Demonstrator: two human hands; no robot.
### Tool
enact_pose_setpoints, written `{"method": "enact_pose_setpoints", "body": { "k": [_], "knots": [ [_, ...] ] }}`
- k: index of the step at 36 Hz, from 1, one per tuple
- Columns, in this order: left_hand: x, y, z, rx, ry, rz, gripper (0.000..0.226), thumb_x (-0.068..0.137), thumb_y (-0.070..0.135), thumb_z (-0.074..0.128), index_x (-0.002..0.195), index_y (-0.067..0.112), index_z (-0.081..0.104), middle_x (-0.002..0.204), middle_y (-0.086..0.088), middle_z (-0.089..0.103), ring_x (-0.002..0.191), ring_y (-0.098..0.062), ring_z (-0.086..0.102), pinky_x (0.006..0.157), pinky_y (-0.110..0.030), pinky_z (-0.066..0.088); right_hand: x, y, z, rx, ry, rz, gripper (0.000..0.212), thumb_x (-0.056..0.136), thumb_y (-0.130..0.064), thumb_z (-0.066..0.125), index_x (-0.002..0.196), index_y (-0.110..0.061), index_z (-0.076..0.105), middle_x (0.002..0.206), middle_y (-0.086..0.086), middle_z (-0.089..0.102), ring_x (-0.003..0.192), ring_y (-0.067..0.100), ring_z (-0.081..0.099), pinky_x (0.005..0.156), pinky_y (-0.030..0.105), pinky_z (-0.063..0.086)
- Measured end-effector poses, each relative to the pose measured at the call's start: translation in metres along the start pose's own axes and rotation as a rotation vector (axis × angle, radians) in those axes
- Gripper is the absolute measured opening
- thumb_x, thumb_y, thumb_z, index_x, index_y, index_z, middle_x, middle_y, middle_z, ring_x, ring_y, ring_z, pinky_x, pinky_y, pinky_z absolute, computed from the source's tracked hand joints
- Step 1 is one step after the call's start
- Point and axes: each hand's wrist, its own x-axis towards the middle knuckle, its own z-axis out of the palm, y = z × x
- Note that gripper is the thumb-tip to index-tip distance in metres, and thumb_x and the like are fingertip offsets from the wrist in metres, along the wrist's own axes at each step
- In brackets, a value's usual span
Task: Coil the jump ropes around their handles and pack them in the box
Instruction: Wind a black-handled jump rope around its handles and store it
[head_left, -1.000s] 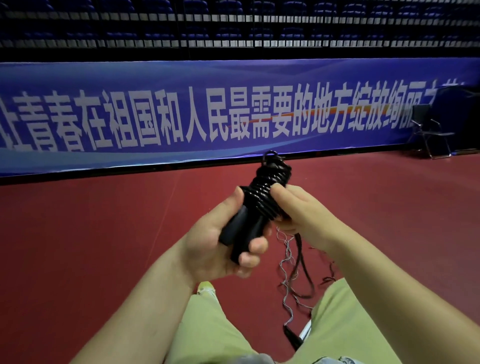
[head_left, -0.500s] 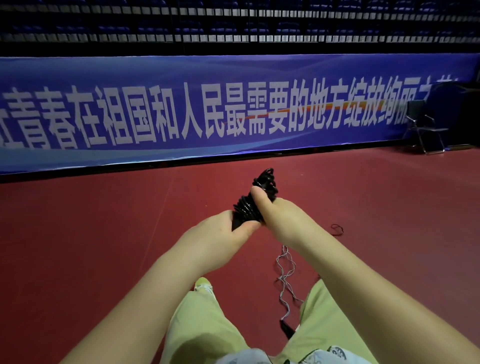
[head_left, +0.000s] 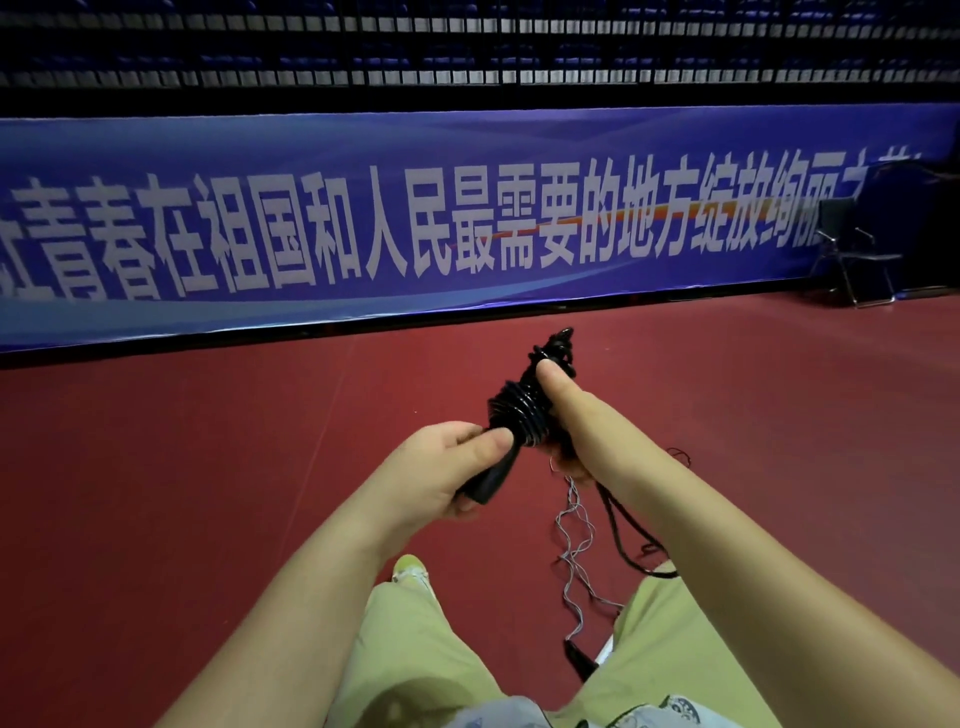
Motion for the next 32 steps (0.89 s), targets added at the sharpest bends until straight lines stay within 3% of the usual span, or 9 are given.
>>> {"method": "enact_pose_setpoints", "body": {
  "k": [3, 6, 10, 13, 18, 21, 23, 28, 32],
  "knots": [
    [0.003, -0.004, -0.001, 0.325, 0.162, 0.119, 0.044, 0.062, 0.060, 0.063, 0.079, 0.020, 0.063, 0.062, 0.008, 0.057, 0.058, -0.011, 0.052, 0.061, -0.033, 0.043, 0.002, 0.003, 0.000, 0.006, -0.028, -0.002, 0.061, 0.092, -0.068, 0.027, 0.065, -0.016, 0.044, 0.047, -0.007, 0.040, 0.040, 0.010, 0.031, 0.049, 0.027, 0.024],
    [-0.001, -0.003, 0.006, 0.462, 0.265, 0.143, 0.035, 0.064, 0.058, 0.061, 0.079, 0.026, 0.060, 0.064, 0.012, 0.060, 0.060, -0.008, 0.056, 0.062, -0.035, 0.046, 0.004, 0.003, 0.003, 0.058, -0.008, 0.003, 0.062, 0.090, -0.070, 0.030, 0.069, -0.015, 0.047, 0.053, -0.002, 0.040, 0.042, 0.012, 0.030, 0.050, 0.027, 0.023],
    [-0.003, -0.001, 0.009, 0.746, 0.423, 0.221, 0.038, 0.069, 0.058, 0.067, 0.093, 0.032, 0.053, 0.086, 0.011, 0.059, 0.082, -0.013, 0.057, 0.072, -0.038, 0.048, 0.003, 0.001, 0.006, 0.106, 0.083, -0.032, 0.054, 0.090, -0.064, 0.040, 0.070, -0.015, 0.051, 0.052, -0.001, 0.040, 0.042, 0.011, 0.033, 0.051, 0.027, 0.026],
    [-0.004, 0.001, 0.008, 0.794, 0.431, 0.234, 0.038, 0.072, 0.052, 0.070, 0.098, 0.032, 0.051, 0.090, 0.012, 0.058, 0.086, -0.012, 0.056, 0.074, -0.037, 0.047, 0.003, 0.003, 0.006, 0.129, 0.113, -0.076, 0.046, 0.094, -0.054, 0.047, 0.062, -0.021, 0.049, 0.051, -0.007, 0.039, 0.043, 0.007, 0.032, 0.056, 0.028, 0.027],
    [-0.006, 0.008, 0.001, 0.469, 0.130, 0.083, 0.038, 0.066, 0.051, 0.072, 0.094, 0.029, 0.059, 0.086, 0.010, 0.065, 0.076, -0.007, 0.060, 0.075, -0.039, 0.049, -0.001, 0.007, 0.005, 0.154, 0.071, -0.161, 0.048, 0.081, -0.066, 0.048, 0.067, -0.019, 0.049, 0.054, -0.004, 0.034, 0.051, 0.011, 0.031, 0.060, 0.031, 0.025],
    [-0.008, 0.005, -0.006, -0.153, -0.321, -0.092, 0.086, 0.053, 0.073, 0.073, 0.113, 0.013, 0.061, 0.096, -0.008, 0.069, 0.085, -0.024, 0.065, 0.074, -0.038, 0.052, -0.003, 0.008, 0.003, 0.168, 0.008, -0.176, 0.066, 0.069, -0.078, 0.052, 0.071, -0.012, 0.052, 0.069, 0.007, 0.040, 0.067, 0.020, 0.039, 0.070, 0.036, 0.032],
    [-0.010, -0.001, -0.006, -0.441, -0.524, -0.170, 0.097, 0.056, 0.080, 0.067, 0.118, 0.006, 0.058, 0.092, -0.010, 0.067, 0.075, -0.022, 0.066, 0.069, -0.034, 0.054, -0.004, 0.006, 0.002, 0.203, -0.046, -0.199, 0.066, 0.069, -0.076, 0.053, 0.073, -0.009, 0.053, 0.076, 0.007, 0.045, 0.074, 0.021, 0.042, 0.075, 0.039, 0.035],
    [-0.009, -0.006, 0.002, -0.490, -0.481, -0.163, 0.080, 0.052, 0.083, 0.067, 0.095, 0.015, 0.068, 0.073, -0.001, 0.056, 0.054, -0.011, 0.050, 0.048, -0.023, 0.041, -0.007, -0.005, 0.000, 0.159, -0.095, -0.185, 0.053, 0.064, -0.075, 0.046, 0.071, -0.023, 0.051, 0.071, 0.006, 0.044, 0.065, 0.018, 0.040, 0.066, 0.034, 0.034],
    [-0.011, -0.002, -0.001, -0.325, -0.335, -0.088, 0.093, 0.047, 0.085, 0.066, 0.100, 0.009, 0.062, 0.072, -0.002, 0.057, 0.054, -0.013, 0.048, 0.045, -0.022, 0.038, -0.006, -0.004, -0.002, 0.157, -0.175, -0.194, 0.055, 0.064, -0.082, 0.038, 0.067, -0.028, 0.049, 0.058, -0.003, 0.042, 0.051, 0.010, 0.035, 0.056, 0.029, 0.028]
  ]
}}
